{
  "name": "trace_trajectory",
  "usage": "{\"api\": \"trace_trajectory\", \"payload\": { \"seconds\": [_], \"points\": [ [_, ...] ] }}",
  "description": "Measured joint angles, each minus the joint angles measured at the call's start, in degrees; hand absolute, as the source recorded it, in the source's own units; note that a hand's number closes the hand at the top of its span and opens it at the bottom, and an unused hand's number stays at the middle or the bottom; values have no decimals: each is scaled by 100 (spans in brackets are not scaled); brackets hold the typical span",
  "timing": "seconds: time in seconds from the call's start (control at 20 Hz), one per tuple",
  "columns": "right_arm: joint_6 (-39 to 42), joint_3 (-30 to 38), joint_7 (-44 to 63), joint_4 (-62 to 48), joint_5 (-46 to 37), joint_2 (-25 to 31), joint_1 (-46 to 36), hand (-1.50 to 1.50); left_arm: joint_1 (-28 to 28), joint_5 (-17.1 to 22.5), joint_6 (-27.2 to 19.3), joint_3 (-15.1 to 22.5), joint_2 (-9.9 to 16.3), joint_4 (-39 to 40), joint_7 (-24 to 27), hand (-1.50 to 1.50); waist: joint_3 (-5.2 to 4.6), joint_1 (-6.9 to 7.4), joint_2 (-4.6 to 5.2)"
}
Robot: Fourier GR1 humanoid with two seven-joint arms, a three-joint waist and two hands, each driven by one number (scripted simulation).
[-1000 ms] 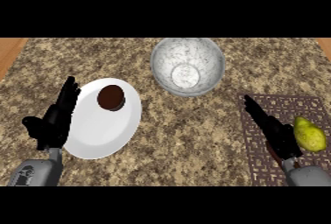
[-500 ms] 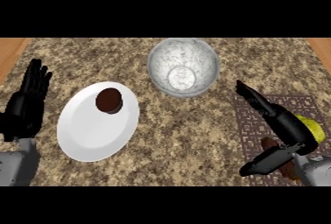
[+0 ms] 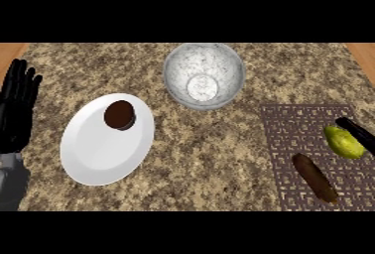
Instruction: Pick the pear from the placemat and place it in the bowl
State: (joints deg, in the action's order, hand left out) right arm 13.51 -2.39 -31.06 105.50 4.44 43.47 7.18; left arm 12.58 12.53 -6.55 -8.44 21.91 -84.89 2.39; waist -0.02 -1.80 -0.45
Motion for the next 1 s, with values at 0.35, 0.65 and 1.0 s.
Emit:
{"api": "trace_trajectory", "payload": {
  "seconds": [0.35,0.65,1.0],
  "points": [
    [502,1335,790,450,19,1333,366,-150,-16,-8,34,-18,7,-62,-59,0,-9,14,6],
    [1431,1922,1074,379,-363,2464,630,-150,-127,31,111,-68,23,-166,-47,0,-8,59,15],
    [2195,1976,872,125,-1172,2953,625,-150,16,-22,103,-10,-48,-226,-204,0,1,143,39]
  ]
}}
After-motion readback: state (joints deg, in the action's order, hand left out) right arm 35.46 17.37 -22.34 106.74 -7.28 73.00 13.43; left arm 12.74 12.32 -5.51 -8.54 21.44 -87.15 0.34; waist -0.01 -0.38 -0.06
